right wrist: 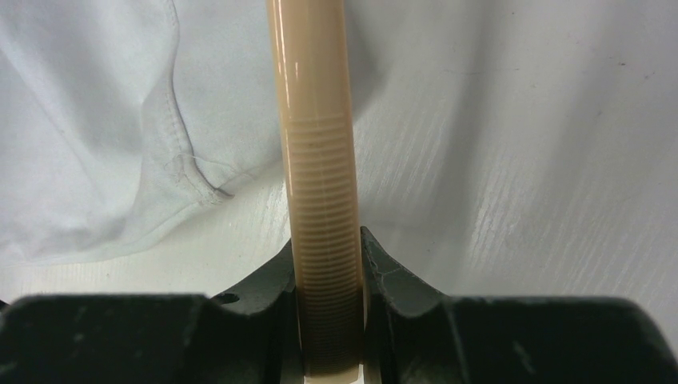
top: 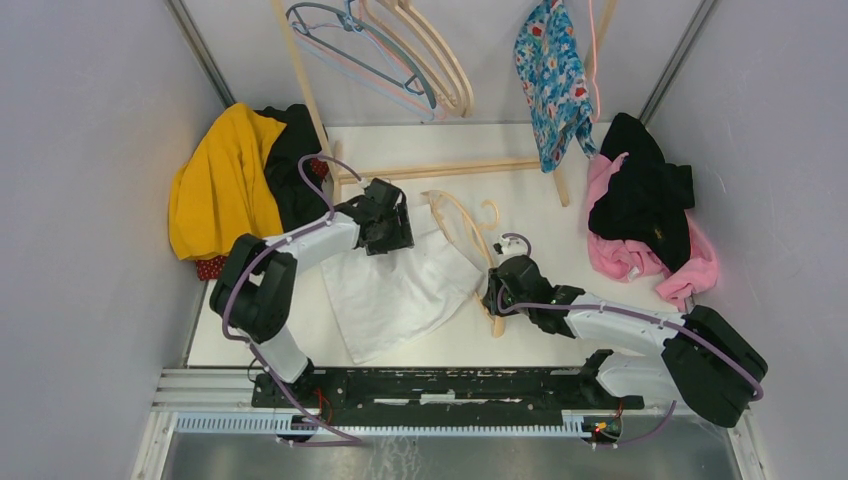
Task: Place the skirt on the hanger
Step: Hang the skirt on the hanger.
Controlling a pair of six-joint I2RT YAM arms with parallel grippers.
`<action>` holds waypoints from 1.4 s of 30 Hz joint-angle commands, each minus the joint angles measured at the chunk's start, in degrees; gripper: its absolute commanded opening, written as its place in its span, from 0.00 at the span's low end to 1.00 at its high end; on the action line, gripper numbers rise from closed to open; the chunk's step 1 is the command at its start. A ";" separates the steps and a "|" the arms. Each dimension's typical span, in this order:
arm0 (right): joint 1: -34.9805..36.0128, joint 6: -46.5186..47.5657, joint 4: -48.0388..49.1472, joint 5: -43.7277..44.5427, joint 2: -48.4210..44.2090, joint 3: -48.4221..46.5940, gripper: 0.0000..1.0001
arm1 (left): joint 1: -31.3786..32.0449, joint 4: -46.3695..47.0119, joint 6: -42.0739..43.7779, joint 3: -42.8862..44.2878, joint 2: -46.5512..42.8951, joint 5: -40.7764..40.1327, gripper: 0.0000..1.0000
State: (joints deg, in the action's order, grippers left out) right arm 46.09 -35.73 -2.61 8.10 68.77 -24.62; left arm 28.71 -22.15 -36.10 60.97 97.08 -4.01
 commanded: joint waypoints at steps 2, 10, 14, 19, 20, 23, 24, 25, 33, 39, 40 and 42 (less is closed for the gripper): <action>0.41 0.20 1.42 -0.10 1.13 -0.32 0.01 | 3.34 -1.09 -0.84 0.91 -0.57 -3.12 0.71; 0.41 0.71 0.66 0.50 1.29 -0.75 0.01 | 7.58 -5.22 -2.31 4.57 -4.89 -8.10 0.71; 0.41 0.91 0.17 0.51 0.31 -0.66 0.01 | 9.09 -4.46 -0.33 7.34 -5.66 -8.95 0.75; 0.41 1.12 -0.14 0.53 -0.79 -0.32 0.01 | 9.88 2.15 10.59 8.29 -3.00 -7.17 0.82; 0.41 1.21 -0.23 0.52 -0.91 -0.31 0.01 | 9.80 3.66 12.34 7.68 -2.95 -6.48 0.83; 0.41 1.23 -0.28 0.18 -1.17 -0.26 0.01 | 9.72 6.77 16.84 6.09 -2.40 -5.20 0.83; 0.41 1.23 -0.29 0.12 -1.30 -0.31 0.01 | 9.68 6.82 17.87 6.01 -1.96 -5.14 0.83; 0.41 1.20 -0.30 0.13 -1.42 -0.28 0.01 | 9.62 7.02 18.69 5.85 -1.47 -5.10 0.83; 0.41 1.36 -0.36 -0.57 -1.49 -0.50 0.01 | 9.55 12.86 21.91 3.21 3.86 -0.98 0.80; 0.41 1.45 -0.40 -0.88 -1.54 -0.68 0.01 | 9.60 15.24 23.65 3.13 6.29 -1.86 0.79; 0.41 1.48 -0.38 -0.90 -1.46 -0.68 0.01 | 9.61 15.21 23.98 3.33 6.51 -2.05 0.78; 0.41 1.47 -0.28 -1.01 -1.32 -0.76 0.01 | 9.67 15.31 24.53 3.37 6.70 -3.01 0.78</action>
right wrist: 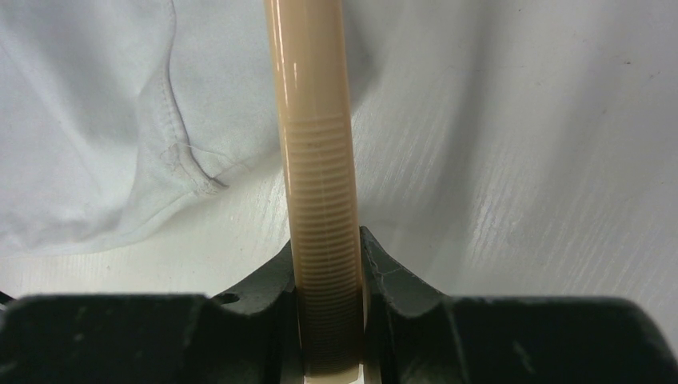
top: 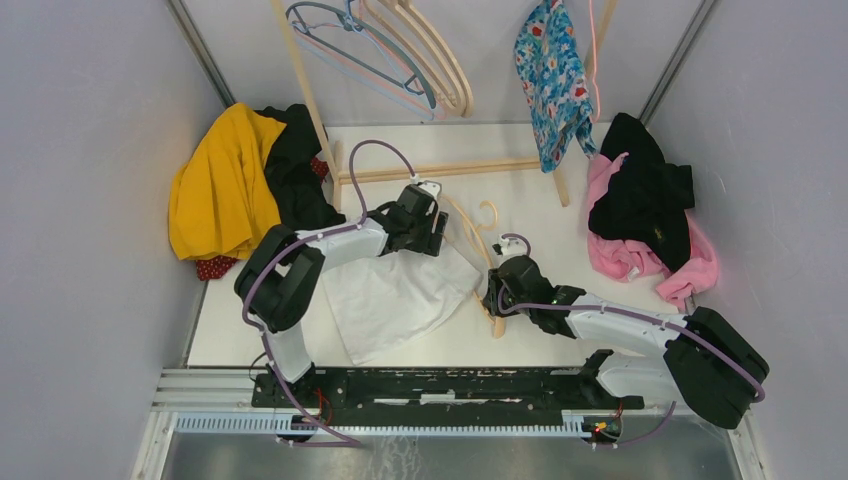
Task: Place the skirt on the hanger
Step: Hang the skirt on the hanger.
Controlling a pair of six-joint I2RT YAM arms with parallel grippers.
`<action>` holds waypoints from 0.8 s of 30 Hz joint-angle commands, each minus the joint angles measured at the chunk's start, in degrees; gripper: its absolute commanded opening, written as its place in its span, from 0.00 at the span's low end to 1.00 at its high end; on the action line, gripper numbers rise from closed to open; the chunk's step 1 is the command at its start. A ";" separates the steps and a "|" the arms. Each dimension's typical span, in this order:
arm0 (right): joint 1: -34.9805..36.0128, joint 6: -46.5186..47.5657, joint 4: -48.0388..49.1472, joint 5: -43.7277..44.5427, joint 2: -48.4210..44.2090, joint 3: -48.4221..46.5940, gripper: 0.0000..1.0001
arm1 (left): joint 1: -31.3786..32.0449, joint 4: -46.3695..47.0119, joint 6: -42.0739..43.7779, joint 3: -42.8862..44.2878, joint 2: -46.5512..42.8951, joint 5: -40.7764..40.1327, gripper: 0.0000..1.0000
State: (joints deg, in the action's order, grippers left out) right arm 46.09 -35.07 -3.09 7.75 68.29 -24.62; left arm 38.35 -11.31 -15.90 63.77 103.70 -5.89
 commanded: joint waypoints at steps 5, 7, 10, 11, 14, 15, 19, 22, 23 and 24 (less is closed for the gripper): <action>0.39 0.84 0.76 -0.80 -0.33 -0.77 0.01 | -0.04 5.07 5.09 0.04 0.89 -1.82 0.75; 0.41 0.80 0.93 -0.93 -0.10 -0.70 0.01 | -0.03 5.37 4.97 -0.31 1.55 -1.53 0.73; 0.41 0.73 1.36 -0.98 0.07 -0.41 0.01 | 0.00 6.56 4.51 -1.39 2.18 -0.93 0.71; 0.41 0.71 1.38 -1.05 0.08 -0.36 0.01 | -0.04 6.96 4.26 -1.71 2.39 -0.77 0.70; 0.41 0.62 1.66 -1.07 0.17 -0.05 0.01 | 0.02 7.66 3.75 -2.23 3.09 0.01 0.62; 0.41 0.66 1.69 -1.16 0.17 -0.01 0.01 | -0.02 7.75 3.74 -2.35 3.39 0.29 0.58; 0.41 0.56 1.86 -1.16 0.20 0.19 0.01 | -0.02 7.99 2.81 -2.33 4.37 0.71 0.31; 0.41 0.45 2.03 -1.03 0.22 0.30 0.01 | -0.03 8.01 2.10 -2.33 4.18 1.70 0.13; 0.41 0.46 2.06 -1.02 0.22 0.35 0.01 | -0.03 8.17 1.75 -2.56 3.77 2.17 0.12; 0.41 0.38 2.04 -0.99 0.18 0.36 0.01 | -0.03 8.34 1.64 -2.82 3.19 2.79 0.12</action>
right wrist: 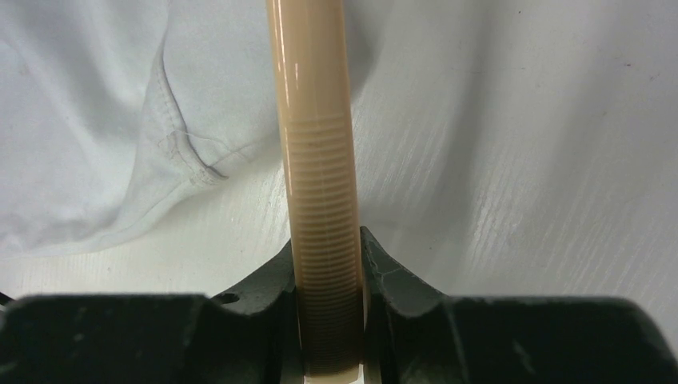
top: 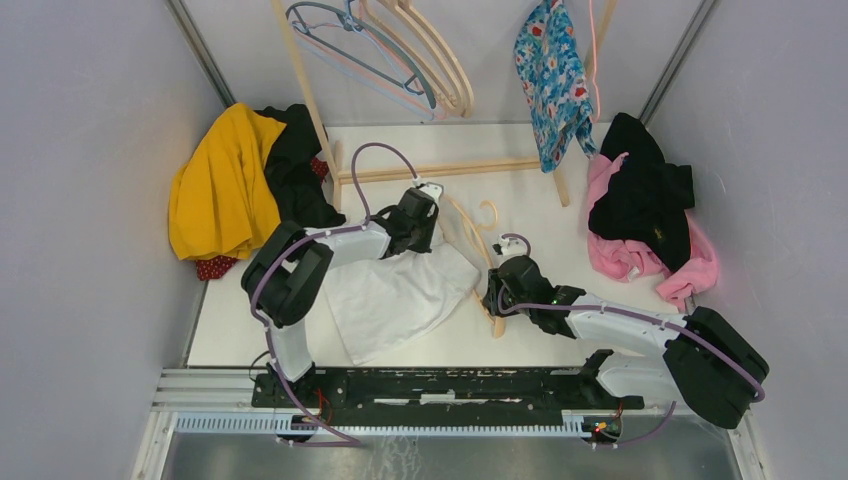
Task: Place the skirt on the hanger
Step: Hang the skirt on the hanger, then place the hanger on the clothesline.
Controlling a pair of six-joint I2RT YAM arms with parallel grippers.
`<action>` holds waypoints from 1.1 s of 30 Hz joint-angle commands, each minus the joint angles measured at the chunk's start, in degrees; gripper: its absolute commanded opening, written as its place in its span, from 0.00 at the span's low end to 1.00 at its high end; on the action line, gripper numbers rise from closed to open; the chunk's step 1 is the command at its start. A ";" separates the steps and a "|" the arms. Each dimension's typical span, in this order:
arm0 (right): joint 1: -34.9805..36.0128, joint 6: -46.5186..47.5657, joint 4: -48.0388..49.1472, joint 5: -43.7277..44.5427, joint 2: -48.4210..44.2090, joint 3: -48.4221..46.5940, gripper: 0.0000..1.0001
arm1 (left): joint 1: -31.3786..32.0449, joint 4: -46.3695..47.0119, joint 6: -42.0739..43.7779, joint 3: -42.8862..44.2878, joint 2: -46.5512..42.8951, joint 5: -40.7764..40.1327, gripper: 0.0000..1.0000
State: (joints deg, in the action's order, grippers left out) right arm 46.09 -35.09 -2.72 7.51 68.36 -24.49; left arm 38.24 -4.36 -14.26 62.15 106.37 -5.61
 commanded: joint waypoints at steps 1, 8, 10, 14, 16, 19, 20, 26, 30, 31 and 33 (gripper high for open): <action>0.41 0.40 1.79 -0.66 0.19 0.31 0.01 | 0.05 1.77 -0.29 -1.54 -0.27 3.18 0.12; 0.41 0.34 2.02 -0.64 0.29 0.06 0.01 | 0.25 3.81 -2.04 -3.30 -7.01 8.43 0.12; 0.41 0.39 1.96 -0.65 0.00 0.02 0.01 | 0.41 3.61 -2.17 -3.03 -8.04 9.08 0.12; 0.41 0.53 1.38 -0.25 -0.49 -0.41 0.01 | 0.69 3.72 -2.67 -2.77 -9.29 10.02 0.12; 0.36 0.82 0.50 0.62 -0.76 -0.74 0.01 | 0.83 3.59 -2.79 -2.73 -9.41 9.73 0.12; 0.40 1.69 -5.74 6.99 -3.46 -2.41 0.01 | 0.74 1.37 -2.73 -1.94 -8.97 6.08 0.12; 0.34 1.71 -8.36 9.74 -5.64 -2.88 0.01 | 0.70 0.61 -2.71 -1.88 -8.83 5.00 0.13; 0.22 4.82 -19.72 17.50 -14.32 -8.86 0.01 | -0.02 -0.06 -3.55 -2.25 -8.63 2.89 0.14; 0.10 8.42 -23.86 19.94 -16.28 -13.39 0.01 | -0.01 -0.07 -4.00 -2.43 -8.71 2.43 0.15; 0.06 9.13 -24.35 20.06 -16.61 -14.15 0.01 | 0.04 -0.18 -4.02 -2.47 -8.77 2.15 0.15; 0.06 10.38 -25.07 20.30 -17.43 -15.77 0.01 | -0.03 -0.43 -3.97 -2.54 -8.86 2.27 0.17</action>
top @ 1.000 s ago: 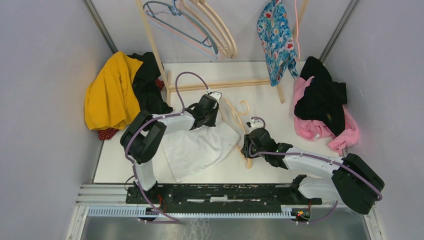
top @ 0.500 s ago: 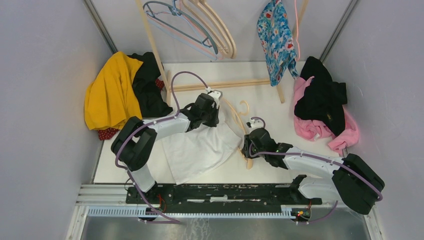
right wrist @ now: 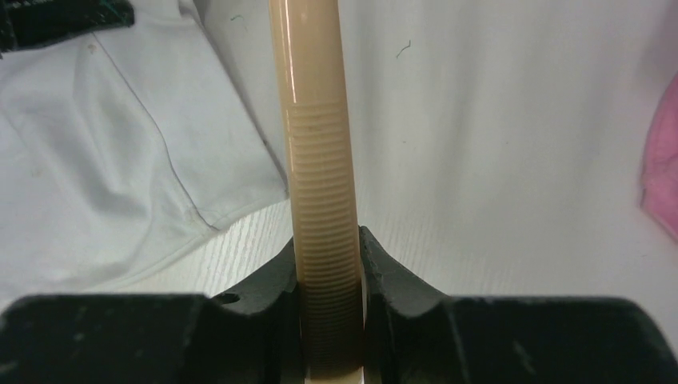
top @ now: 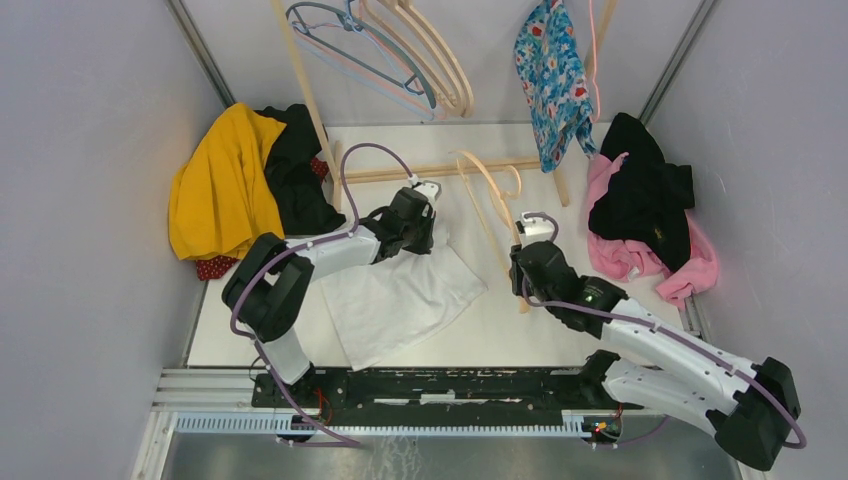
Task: Place the skirt on the hanger
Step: Place the hanger on the clothesline.
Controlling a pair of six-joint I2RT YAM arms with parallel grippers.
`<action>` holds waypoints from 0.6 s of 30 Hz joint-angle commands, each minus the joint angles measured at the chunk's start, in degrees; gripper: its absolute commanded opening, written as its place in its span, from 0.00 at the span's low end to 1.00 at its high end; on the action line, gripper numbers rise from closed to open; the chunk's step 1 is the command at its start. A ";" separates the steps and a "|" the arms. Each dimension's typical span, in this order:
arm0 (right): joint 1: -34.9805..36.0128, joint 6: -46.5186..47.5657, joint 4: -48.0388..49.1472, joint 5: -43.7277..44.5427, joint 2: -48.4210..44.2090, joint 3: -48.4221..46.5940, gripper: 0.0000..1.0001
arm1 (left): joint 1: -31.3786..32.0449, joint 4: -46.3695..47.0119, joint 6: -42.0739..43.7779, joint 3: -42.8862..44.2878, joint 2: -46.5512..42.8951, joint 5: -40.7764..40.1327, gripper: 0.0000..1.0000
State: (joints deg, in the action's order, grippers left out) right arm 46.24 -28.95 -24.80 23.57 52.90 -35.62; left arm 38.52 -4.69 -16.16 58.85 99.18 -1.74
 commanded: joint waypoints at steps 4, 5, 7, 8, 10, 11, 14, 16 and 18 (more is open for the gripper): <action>-0.26 6.96 -5.46 6.99 -2.56 -10.59 0.01 | -0.28 -0.44 -2.70 0.59 -3.05 -0.69 0.43; -0.34 8.16 -6.06 7.77 -2.13 -12.86 0.01 | -0.25 -0.48 -2.80 0.64 -3.61 -0.11 0.46; -0.99 10.38 -7.07 9.16 -0.63 -18.04 0.01 | -0.30 -0.47 -2.96 0.87 -4.84 0.97 0.53; -1.59 12.04 -7.29 9.59 0.44 -21.39 0.01 | -0.30 -0.75 -3.01 1.14 -5.47 1.40 0.56; -3.64 14.02 -7.49 8.64 2.91 -26.31 0.01 | -0.29 -1.80 -3.19 2.32 -6.52 2.27 0.63; -4.86 14.75 -7.22 7.51 4.26 -28.50 0.01 | -0.29 -2.25 -3.24 2.80 -7.01 3.00 0.73; -9.75 16.23 -6.35 3.10 8.47 -34.86 0.01 | -0.25 -2.41 -3.64 3.41 -8.80 5.81 1.00; -12.62 17.01 -4.58 0.32 11.14 -38.27 0.01 | -0.26 -2.06 -4.02 3.46 -9.77 7.34 0.99; -15.14 17.98 -4.27 -2.39 14.66 -42.78 0.01 | -0.20 -2.11 -4.12 3.66 -10.25 7.96 0.99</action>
State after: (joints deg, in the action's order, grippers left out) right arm 34.94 -14.46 -32.77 26.13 62.96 -70.94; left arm 38.33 -7.62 -17.98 60.03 92.03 2.55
